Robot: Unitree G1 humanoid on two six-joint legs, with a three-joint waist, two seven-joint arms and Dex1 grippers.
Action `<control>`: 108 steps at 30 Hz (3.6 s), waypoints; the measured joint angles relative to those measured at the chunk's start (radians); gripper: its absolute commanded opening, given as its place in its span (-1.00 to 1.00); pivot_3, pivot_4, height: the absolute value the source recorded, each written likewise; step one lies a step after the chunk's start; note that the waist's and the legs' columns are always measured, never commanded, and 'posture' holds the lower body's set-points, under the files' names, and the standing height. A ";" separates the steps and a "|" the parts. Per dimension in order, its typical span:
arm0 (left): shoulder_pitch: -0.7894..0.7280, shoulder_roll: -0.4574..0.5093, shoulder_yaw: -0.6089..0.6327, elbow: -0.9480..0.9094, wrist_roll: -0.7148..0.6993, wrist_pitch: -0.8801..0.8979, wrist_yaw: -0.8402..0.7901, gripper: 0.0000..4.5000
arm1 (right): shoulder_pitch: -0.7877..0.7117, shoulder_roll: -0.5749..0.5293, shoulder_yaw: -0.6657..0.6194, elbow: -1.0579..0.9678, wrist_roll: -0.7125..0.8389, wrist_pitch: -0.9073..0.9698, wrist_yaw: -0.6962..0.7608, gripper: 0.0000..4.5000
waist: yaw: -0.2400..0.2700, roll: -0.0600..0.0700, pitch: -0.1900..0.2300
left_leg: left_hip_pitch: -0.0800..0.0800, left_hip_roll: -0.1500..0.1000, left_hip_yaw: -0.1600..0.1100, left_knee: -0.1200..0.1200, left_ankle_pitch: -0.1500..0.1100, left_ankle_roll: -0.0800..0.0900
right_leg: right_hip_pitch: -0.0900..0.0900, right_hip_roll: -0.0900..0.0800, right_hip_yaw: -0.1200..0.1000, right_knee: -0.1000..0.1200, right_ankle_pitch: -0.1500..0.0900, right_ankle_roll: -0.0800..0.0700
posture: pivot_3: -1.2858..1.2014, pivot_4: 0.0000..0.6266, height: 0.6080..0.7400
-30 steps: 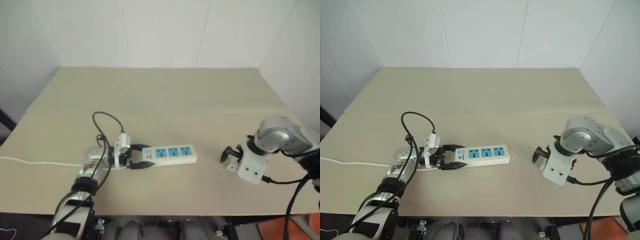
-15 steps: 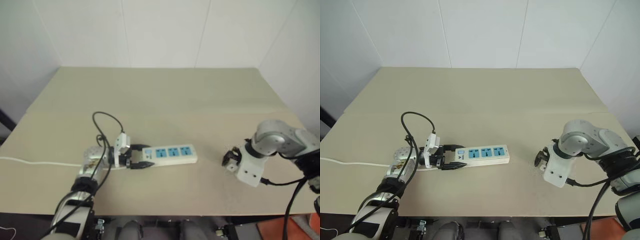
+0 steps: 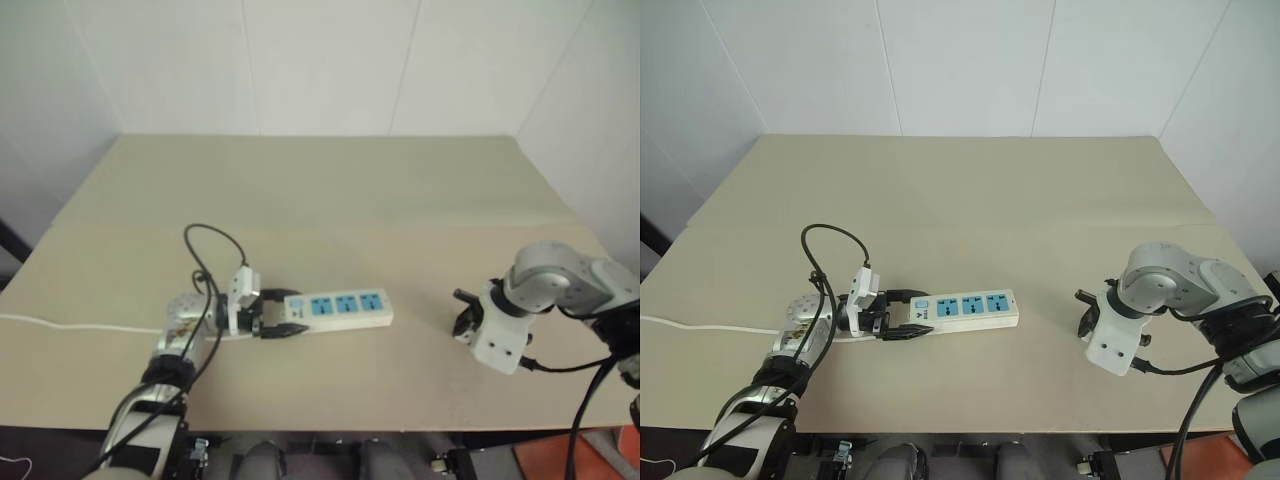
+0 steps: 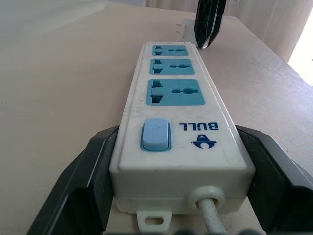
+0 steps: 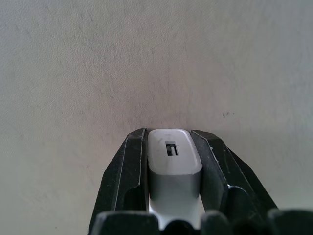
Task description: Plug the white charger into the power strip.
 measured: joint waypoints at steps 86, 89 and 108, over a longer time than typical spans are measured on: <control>-0.020 -0.023 -0.064 0.065 0.018 -0.144 -0.067 0.45 | 0.271 0.716 -0.401 -0.172 0.739 1.169 -0.247 -0.50 | 0.009 0.001 0.000 | -0.002 0.000 -0.003 0.001 0.000 0.000 | 0.001 0.000 -0.002 0.000 0.000 0.000 | 0.03 -0.52 1.00; -0.020 -0.024 -0.064 0.064 0.018 -0.142 -0.066 0.45 | 0.271 0.722 -0.411 -0.156 0.749 1.169 -0.247 -0.50 | 0.009 0.001 0.000 | -0.002 0.000 -0.003 0.001 0.000 0.000 | 0.001 0.000 -0.002 0.000 0.000 0.000 | 0.03 -0.52 1.00; -0.009 -0.027 -0.078 0.037 0.016 -0.136 -0.059 0.45 | 0.333 0.726 -0.429 -0.085 0.756 0.943 -0.162 -0.50 | 0.006 0.001 0.000 | -0.001 0.000 -0.003 0.001 0.000 0.000 | 0.001 0.000 -0.002 0.000 0.000 0.000 | 0.03 -0.52 1.00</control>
